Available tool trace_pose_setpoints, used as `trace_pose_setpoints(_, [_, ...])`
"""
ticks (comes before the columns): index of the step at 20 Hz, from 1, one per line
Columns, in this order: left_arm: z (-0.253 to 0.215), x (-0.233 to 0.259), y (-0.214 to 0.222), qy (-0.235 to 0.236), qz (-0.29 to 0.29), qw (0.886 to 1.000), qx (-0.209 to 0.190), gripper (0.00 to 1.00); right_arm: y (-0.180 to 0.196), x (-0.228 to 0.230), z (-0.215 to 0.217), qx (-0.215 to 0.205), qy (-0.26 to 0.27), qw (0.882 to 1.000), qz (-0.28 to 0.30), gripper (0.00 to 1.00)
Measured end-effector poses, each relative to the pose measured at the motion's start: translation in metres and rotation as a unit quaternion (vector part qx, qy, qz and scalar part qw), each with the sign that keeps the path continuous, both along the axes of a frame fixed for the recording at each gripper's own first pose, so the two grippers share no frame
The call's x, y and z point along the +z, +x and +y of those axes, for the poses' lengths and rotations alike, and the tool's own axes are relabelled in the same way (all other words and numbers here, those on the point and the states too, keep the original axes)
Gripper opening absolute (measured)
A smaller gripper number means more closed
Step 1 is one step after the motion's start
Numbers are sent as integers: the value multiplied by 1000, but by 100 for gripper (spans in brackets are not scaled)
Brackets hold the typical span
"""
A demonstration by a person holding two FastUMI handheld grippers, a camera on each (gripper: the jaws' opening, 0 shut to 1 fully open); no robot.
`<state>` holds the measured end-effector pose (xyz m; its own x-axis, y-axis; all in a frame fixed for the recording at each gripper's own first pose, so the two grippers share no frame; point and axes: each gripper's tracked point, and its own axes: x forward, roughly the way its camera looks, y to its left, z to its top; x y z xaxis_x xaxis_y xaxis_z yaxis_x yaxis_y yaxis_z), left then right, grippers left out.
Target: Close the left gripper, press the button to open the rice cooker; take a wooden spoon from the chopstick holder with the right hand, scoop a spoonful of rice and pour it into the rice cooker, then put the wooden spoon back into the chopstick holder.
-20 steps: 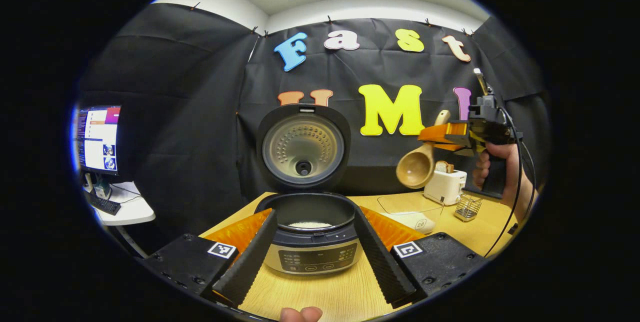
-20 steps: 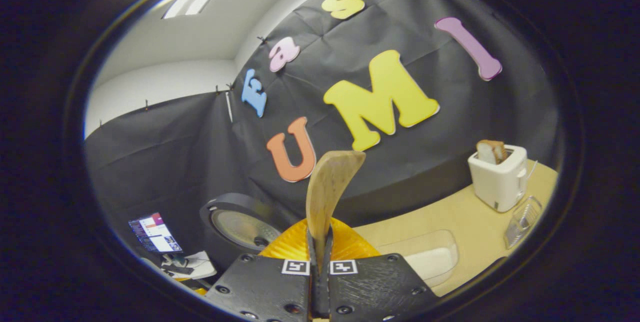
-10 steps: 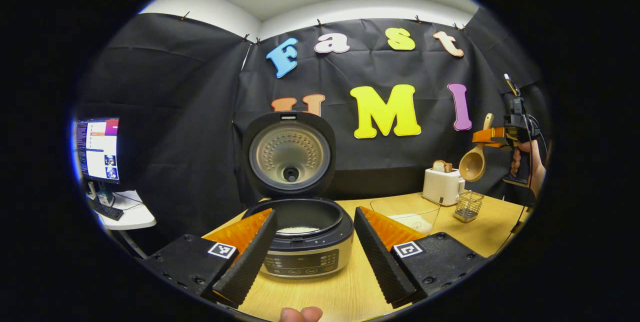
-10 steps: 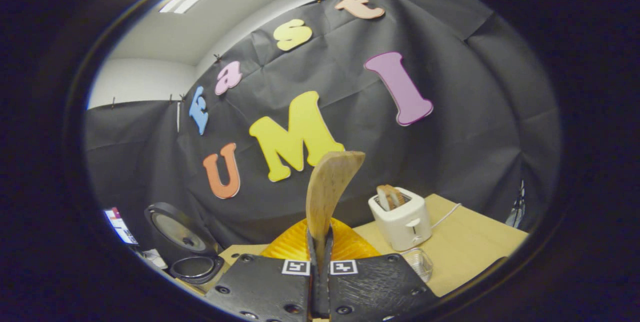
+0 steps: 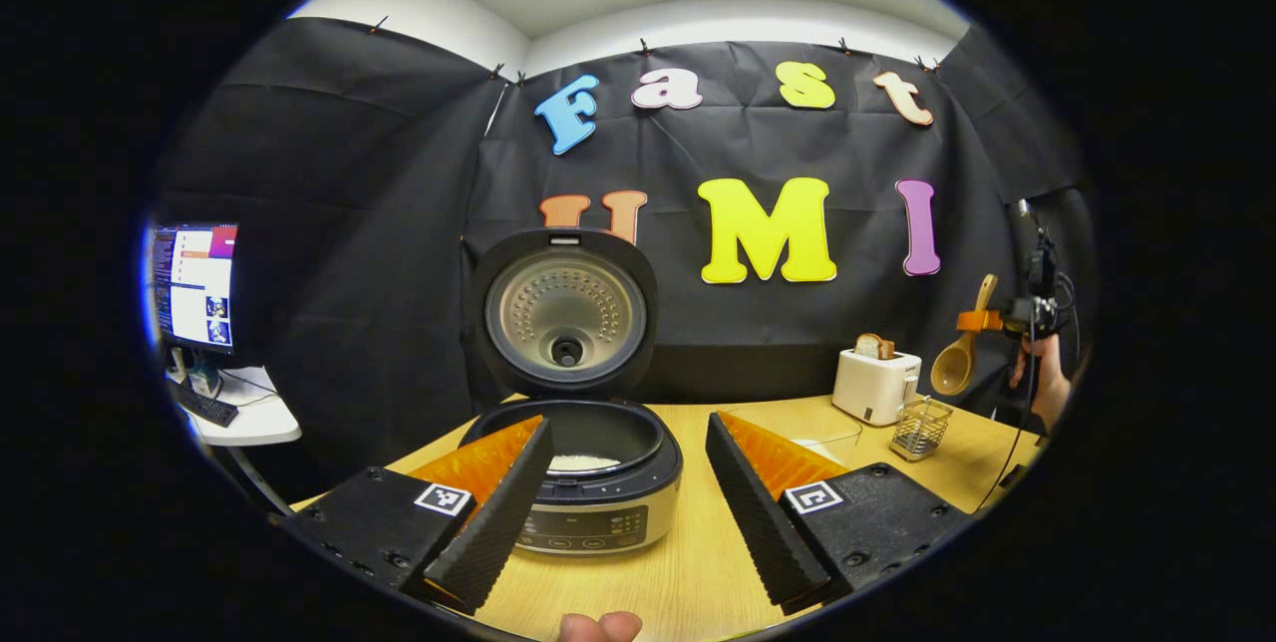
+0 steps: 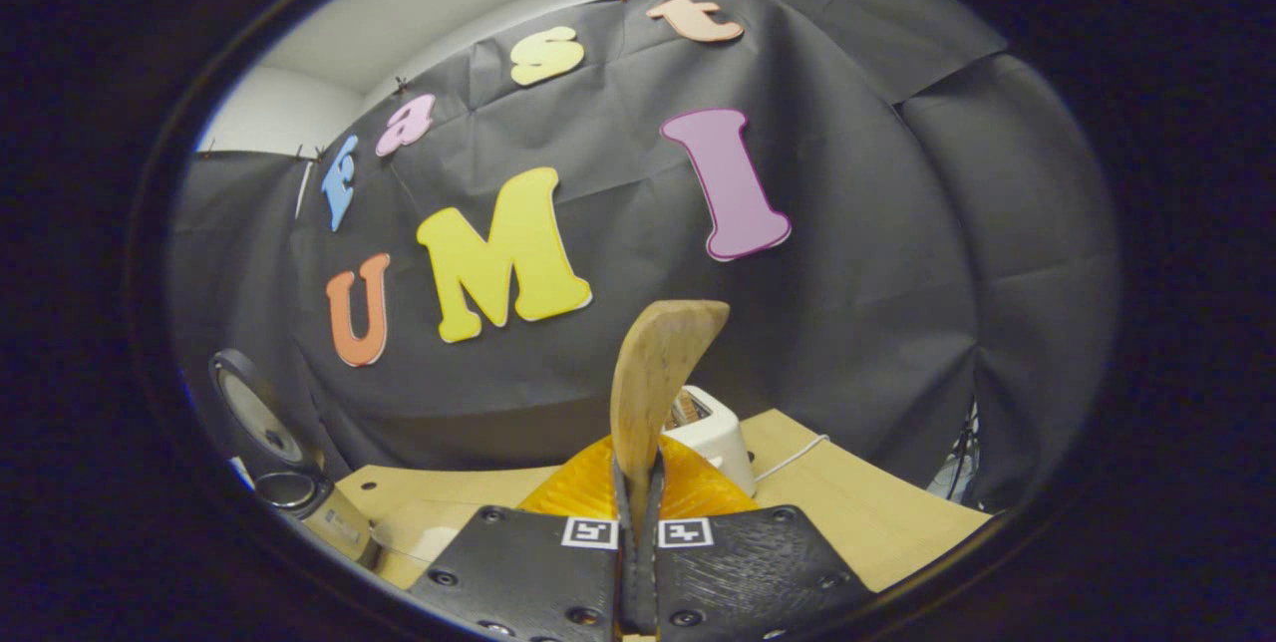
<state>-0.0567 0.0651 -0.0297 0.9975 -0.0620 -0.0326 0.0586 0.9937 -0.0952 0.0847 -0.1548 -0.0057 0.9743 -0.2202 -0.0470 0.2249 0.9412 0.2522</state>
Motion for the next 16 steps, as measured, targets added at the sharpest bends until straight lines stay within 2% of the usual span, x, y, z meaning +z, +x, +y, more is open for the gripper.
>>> trace_pose_setpoints(3, [6, 1, -3, 15, 4, 1000, 17, 98, 22, -24, -11, -2, 3, 1000, 19, 0])
trace_pose_setpoints(10, [8, 5, -4, 23, 5, 999, 27, 98, 40, -65, -14, -11, -27, 999, 42, 1])
trace_pose_setpoints(16, [8, 16, -3, 13, -5, 999, 34, 98, 51, -97, -20, 4, 11, 997, 72, 0])
